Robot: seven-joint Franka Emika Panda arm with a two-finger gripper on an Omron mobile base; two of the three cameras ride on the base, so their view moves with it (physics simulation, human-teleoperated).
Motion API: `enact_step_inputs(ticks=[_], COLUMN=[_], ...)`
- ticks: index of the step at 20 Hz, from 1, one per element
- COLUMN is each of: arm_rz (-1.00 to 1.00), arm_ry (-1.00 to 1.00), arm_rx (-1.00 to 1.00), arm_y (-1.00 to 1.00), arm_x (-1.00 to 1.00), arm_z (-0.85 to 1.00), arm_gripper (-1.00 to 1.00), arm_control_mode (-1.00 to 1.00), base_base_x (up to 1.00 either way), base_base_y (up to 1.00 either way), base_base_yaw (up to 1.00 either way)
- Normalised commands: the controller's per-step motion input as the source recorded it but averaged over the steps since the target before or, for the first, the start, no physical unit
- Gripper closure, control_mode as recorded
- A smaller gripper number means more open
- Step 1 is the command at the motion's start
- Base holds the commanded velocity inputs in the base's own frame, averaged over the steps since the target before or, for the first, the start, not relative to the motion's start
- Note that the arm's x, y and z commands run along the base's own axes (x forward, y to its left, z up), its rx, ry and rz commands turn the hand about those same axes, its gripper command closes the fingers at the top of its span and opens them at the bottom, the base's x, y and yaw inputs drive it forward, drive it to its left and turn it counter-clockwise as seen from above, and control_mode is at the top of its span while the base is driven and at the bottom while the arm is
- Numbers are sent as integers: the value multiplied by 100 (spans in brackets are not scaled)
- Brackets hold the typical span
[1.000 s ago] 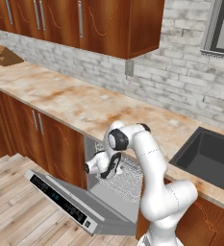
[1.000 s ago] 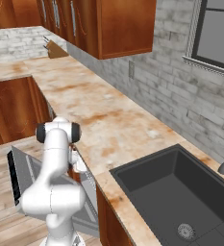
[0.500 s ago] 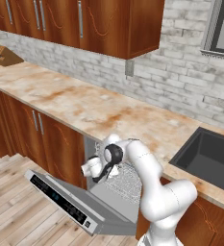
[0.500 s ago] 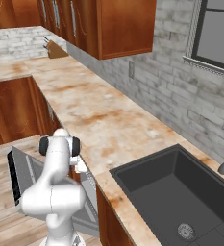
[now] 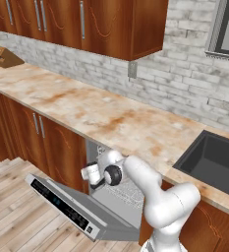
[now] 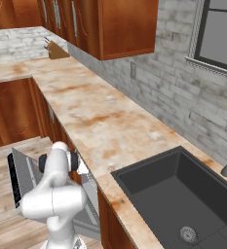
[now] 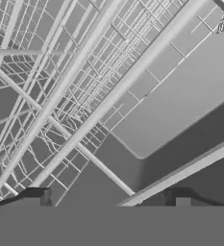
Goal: Open the dishwasher door and pull out the top rack.
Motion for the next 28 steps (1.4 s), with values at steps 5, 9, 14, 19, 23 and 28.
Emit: enact_step_inputs(ticks=[5,9,14,19,23,28], arm_rz=[0,1,8,12,23,35], arm_ry=[1,13,17,24,56,77], arm_rx=[22,11,5,-1,12,41], arm_y=[-94,-74,-26,-18,-3,0], arm_x=[39,5,-46,-92,-90,-95], arm_z=[-69,-90,-73,-84,-69,-5], arm_gripper=[-100,-100,-100,-100,-100,-100], arm_control_mode=[-100,-100,-100,-100,-100,-100], base_base_x=[0,0,0,0,0,0], base_base_y=[0,0,0,0,0,0], base_base_yaw=[0,0,0,0,0,0])
